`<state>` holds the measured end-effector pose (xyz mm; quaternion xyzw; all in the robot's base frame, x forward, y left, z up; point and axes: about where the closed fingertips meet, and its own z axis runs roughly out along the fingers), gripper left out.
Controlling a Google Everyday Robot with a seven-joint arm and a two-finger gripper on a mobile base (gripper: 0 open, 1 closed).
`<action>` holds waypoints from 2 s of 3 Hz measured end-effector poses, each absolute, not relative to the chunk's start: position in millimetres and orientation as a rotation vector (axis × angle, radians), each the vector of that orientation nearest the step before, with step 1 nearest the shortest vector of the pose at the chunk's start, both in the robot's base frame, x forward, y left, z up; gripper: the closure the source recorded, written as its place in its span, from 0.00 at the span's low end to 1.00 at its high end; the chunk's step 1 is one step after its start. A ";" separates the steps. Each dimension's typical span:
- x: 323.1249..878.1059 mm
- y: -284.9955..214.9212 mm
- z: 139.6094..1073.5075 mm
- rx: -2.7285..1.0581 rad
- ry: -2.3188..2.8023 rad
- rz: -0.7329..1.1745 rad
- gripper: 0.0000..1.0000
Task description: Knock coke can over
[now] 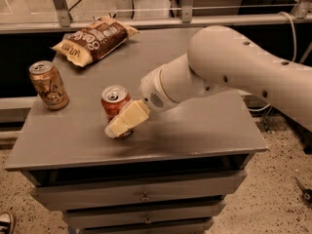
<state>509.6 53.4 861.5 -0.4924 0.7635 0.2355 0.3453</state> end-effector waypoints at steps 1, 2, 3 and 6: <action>542.6 42.9 864.4 -1.221 1.984 0.531 0.00; 596.6 19.9 878.8 -1.131 2.010 0.412 0.00; 644.6 -2.0 901.7 -0.999 2.043 0.337 0.00; 649.8 -77.0 905.8 -0.928 2.072 0.419 0.00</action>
Offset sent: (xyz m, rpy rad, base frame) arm 0.1790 -0.0777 0.0499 -0.0770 -0.1485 -0.3844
